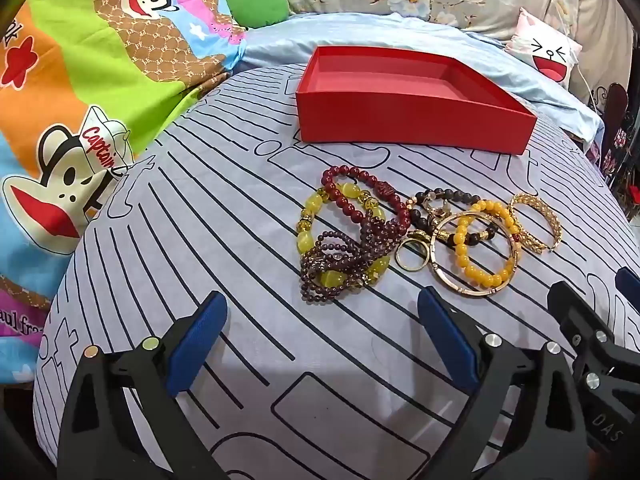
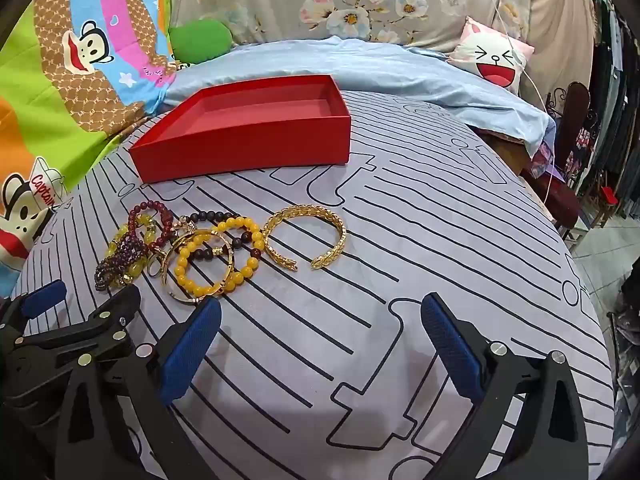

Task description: Organize jewelry

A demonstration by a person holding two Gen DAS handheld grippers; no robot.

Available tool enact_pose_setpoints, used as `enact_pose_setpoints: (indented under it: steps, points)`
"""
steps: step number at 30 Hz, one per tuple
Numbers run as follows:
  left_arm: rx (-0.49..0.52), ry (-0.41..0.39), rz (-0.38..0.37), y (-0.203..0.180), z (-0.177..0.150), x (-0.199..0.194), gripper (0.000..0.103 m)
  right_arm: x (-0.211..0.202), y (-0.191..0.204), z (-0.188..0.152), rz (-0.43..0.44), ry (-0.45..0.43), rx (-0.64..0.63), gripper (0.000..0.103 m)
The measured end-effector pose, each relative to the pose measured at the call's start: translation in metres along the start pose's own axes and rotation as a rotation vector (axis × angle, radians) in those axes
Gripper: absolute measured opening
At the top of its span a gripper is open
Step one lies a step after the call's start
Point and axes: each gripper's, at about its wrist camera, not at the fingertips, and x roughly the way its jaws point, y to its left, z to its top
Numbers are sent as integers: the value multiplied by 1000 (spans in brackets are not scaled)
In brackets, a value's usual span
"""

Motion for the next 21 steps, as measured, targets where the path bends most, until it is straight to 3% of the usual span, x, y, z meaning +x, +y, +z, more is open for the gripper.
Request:
enact_pose_setpoints:
  steps: [21]
  points:
    - [11, -4, 17, 3, -1, 0, 91, -2, -1, 0, -10, -2, -6, 97]
